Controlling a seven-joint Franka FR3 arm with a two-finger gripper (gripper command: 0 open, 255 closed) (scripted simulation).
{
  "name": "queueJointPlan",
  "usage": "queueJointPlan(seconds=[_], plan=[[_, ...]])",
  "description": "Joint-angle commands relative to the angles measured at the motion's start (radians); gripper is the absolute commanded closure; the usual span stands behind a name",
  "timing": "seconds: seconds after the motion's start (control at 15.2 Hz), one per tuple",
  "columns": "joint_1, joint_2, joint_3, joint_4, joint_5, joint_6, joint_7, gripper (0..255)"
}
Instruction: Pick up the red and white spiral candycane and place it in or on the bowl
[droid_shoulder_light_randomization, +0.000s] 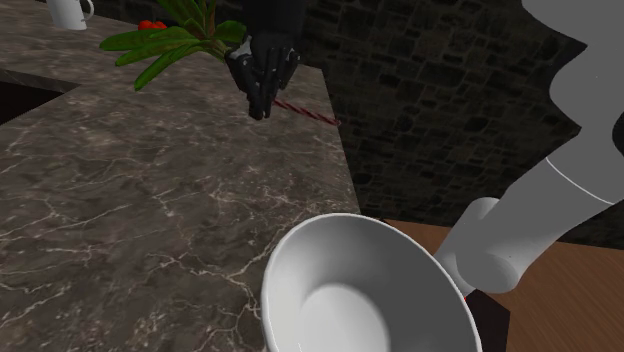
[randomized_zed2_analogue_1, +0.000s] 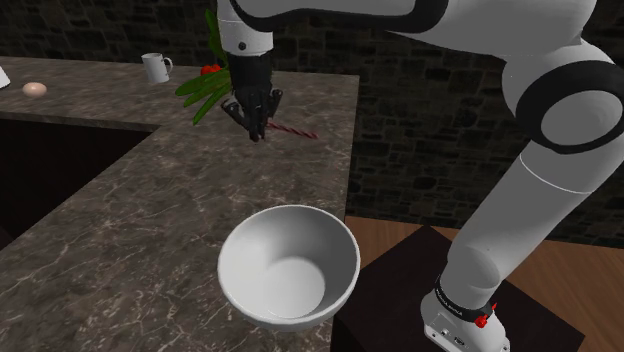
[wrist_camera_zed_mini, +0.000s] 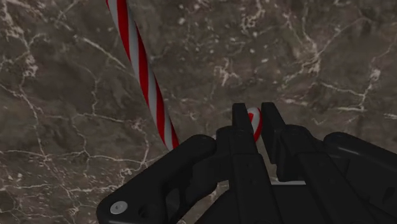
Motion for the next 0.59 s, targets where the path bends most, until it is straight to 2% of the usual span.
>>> queueJointPlan(seconds=[0.0, 0.4, 0.53], plan=[[0.0, 0.012, 0.002, 0.04, -0.005, -0.03, 0.005, 255], [0.004, 0.058, 0.013, 0.172, -0.027, -0.121, 0.023, 255], [0.011, 0.042, 0.021, 0.162, -0.018, -0.125, 0.04, 255]])
